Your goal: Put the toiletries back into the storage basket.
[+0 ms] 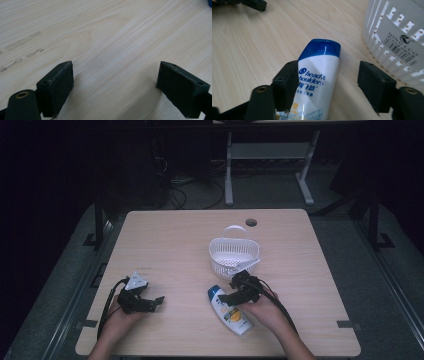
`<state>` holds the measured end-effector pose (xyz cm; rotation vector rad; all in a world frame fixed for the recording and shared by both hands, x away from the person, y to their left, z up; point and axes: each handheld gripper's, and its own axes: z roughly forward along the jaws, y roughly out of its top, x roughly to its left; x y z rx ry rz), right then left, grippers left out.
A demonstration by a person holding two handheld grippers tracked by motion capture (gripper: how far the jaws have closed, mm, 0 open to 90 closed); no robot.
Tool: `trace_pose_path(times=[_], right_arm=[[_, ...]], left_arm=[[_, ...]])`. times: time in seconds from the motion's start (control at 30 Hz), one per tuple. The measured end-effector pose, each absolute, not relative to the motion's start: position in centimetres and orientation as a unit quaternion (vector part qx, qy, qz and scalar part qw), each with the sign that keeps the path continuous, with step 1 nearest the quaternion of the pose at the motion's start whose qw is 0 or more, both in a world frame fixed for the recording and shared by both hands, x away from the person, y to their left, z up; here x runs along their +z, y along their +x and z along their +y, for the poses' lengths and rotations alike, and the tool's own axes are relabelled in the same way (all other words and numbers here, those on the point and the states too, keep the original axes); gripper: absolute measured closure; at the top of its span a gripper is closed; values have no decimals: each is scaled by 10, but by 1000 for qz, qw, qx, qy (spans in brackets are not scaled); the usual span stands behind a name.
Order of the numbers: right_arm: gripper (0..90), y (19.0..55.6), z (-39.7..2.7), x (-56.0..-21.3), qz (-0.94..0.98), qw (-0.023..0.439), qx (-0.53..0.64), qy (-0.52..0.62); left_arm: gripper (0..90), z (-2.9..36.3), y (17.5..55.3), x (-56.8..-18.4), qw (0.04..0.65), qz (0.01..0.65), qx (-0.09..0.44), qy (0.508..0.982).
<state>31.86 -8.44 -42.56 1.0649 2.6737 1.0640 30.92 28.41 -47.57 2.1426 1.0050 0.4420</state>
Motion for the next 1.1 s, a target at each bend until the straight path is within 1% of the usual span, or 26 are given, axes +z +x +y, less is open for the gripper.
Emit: trace_pose_path(times=[0.13,0.47,0.6,0.87,1.1], right_arm=[[269,319,-77,-428,872,41,337,352],[242,318,-61,-434,877,42,320,355],[217,318,-56,-437,880,48,311,356],[209,318,-47,-443,885,49,297,356],[219,318,-41,-450,892,52,279,353]], left_arm=[[134,284,309,-476,359,389,171,831],[134,284,309,-476,359,389,172,831],[134,284,309,-476,359,389,172,831],[134,284,309,-476,358,389,172,831],[134,284,309,-476,359,389,172,831]])
